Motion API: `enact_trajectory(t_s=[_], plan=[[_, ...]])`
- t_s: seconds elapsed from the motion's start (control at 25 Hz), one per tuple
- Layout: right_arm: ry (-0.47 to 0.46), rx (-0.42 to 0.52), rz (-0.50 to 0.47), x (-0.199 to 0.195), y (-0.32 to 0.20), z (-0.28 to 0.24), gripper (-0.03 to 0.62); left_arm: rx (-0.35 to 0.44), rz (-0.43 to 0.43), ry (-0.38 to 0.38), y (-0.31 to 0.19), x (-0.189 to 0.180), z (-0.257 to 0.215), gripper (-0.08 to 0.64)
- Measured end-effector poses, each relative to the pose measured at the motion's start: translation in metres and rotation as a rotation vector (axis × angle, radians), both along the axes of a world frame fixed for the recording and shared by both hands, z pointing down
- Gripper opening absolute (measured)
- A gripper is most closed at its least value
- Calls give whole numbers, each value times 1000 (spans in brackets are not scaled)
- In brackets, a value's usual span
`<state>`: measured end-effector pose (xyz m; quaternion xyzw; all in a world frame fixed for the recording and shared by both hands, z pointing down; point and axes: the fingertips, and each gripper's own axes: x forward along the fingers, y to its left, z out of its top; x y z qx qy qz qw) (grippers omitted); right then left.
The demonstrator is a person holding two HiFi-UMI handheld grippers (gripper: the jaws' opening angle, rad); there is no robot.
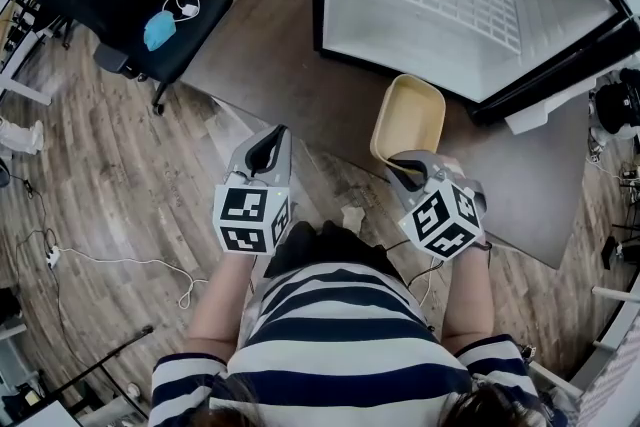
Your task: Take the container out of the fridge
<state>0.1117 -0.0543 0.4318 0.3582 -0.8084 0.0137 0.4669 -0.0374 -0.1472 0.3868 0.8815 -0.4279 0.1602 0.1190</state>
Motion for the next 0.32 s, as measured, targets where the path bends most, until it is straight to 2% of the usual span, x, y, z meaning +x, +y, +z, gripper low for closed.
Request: enact_trajectory(t_s=[0.32], plan=[[-8,-2,-1,1,-1,-1,12,-2,3,-2,1,5,-1,0]])
